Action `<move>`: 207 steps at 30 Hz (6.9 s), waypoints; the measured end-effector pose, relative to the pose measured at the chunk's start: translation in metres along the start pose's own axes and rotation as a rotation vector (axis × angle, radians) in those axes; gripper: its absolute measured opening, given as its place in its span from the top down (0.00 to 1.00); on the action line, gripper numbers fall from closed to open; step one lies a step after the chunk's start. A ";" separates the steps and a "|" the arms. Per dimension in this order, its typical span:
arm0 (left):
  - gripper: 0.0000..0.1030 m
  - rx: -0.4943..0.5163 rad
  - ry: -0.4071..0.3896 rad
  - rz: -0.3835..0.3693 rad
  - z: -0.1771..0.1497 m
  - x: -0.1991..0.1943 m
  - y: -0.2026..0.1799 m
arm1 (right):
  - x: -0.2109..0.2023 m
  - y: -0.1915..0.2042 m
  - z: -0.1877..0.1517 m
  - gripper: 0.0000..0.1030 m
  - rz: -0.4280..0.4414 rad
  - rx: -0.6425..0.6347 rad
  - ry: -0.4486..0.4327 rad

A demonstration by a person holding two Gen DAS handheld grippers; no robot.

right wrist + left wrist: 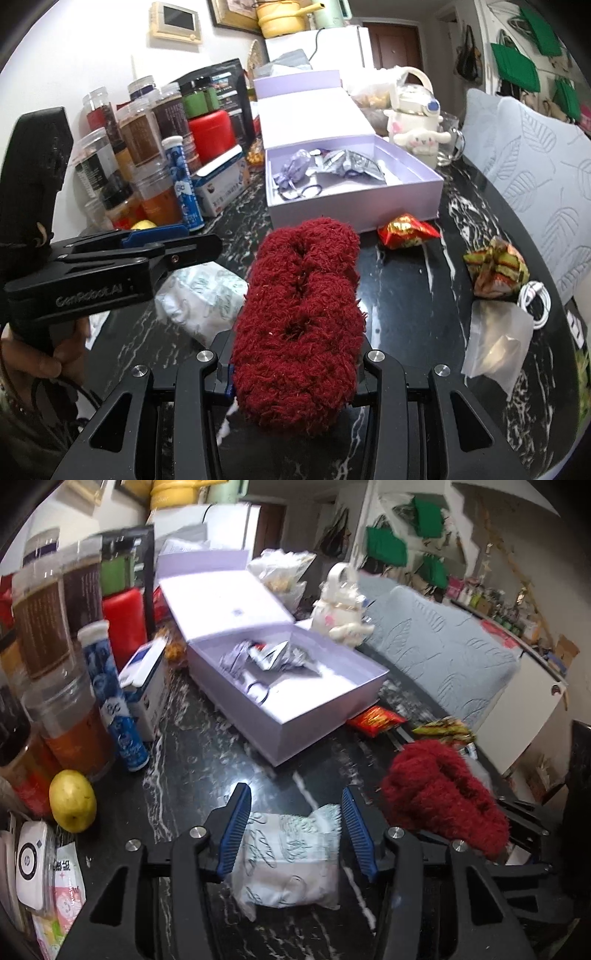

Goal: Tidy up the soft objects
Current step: 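Carry the red sock with right tool while left tool carries white packet, then lower the red sock and white packet with both tools into the lavender box, then open both tools to release the sock and packet into the box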

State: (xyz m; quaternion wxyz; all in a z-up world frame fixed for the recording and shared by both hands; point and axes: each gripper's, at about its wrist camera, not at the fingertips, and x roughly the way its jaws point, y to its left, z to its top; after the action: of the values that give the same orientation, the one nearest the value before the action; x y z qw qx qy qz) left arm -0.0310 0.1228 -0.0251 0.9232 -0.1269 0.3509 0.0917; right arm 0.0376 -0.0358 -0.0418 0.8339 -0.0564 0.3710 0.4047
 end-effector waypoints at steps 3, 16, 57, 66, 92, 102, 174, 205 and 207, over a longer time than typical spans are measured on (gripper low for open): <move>0.47 -0.018 0.057 0.021 -0.002 0.014 0.006 | 0.004 -0.004 -0.003 0.61 0.000 0.014 0.016; 0.04 -0.059 0.203 0.094 -0.024 0.056 0.014 | 0.013 -0.019 -0.014 0.60 -0.007 0.046 0.048; 0.37 0.008 0.091 0.077 -0.015 0.042 -0.006 | 0.021 -0.026 -0.005 0.61 0.027 0.017 0.025; 0.37 0.013 0.033 0.073 0.007 0.030 -0.005 | 0.011 -0.018 0.022 0.61 0.041 -0.031 -0.031; 0.37 0.099 -0.177 0.022 0.109 0.002 -0.019 | -0.020 -0.014 0.116 0.61 0.063 -0.110 -0.215; 0.37 0.127 -0.214 0.023 0.150 0.015 -0.017 | -0.010 -0.025 0.162 0.61 0.043 -0.111 -0.255; 0.36 -0.013 0.248 0.204 0.182 0.236 0.075 | 0.194 -0.096 0.219 0.53 -0.025 -0.035 0.172; 0.24 0.013 0.075 0.256 0.210 0.159 0.051 | 0.122 -0.078 0.235 0.37 -0.124 -0.099 -0.020; 0.24 0.011 0.050 0.255 0.212 0.150 0.051 | 0.116 -0.074 0.236 0.37 -0.121 -0.104 -0.036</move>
State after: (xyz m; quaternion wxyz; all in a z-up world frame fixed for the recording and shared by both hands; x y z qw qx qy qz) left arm 0.1986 0.2463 0.0184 0.8957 -0.0787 0.3876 0.2031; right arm 0.2725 0.0816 0.0354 0.8593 -0.1144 0.3303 0.3733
